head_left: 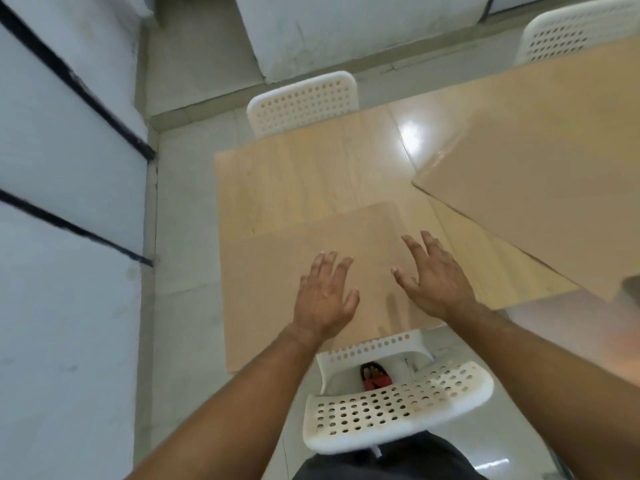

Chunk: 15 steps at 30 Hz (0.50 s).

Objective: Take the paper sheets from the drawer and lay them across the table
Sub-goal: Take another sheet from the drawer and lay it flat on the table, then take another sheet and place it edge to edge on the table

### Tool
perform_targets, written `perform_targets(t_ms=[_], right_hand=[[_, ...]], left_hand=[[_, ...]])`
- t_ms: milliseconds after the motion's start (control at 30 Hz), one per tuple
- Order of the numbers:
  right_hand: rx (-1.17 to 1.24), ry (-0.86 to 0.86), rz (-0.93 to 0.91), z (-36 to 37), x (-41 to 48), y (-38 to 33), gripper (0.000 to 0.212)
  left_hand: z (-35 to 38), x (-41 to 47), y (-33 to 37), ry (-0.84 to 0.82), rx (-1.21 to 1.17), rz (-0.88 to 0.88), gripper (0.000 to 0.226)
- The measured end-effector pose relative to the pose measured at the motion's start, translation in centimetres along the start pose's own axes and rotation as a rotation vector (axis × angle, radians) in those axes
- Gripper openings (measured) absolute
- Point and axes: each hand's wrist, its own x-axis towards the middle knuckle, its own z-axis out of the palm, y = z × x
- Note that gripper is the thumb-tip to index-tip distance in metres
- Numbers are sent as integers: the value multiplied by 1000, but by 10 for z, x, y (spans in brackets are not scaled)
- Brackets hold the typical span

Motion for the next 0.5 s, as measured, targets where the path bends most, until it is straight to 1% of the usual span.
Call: perform_targets(t_ms=[133, 267, 433, 500], right_hand=[[158, 163, 128, -14, -60, 24, 70], [257, 276, 331, -25, -130, 63, 66], [367, 371, 508, -46, -196, 117, 55], [453, 387, 582, -49, -212, 138, 48]], left_hand=[[7, -8, 47, -14, -23, 170, 61], [18, -22, 98, -41, -29, 357, 59], [29, -36, 163, -99, 1, 543, 56], [34, -37, 188, -112, 18, 594, 56]])
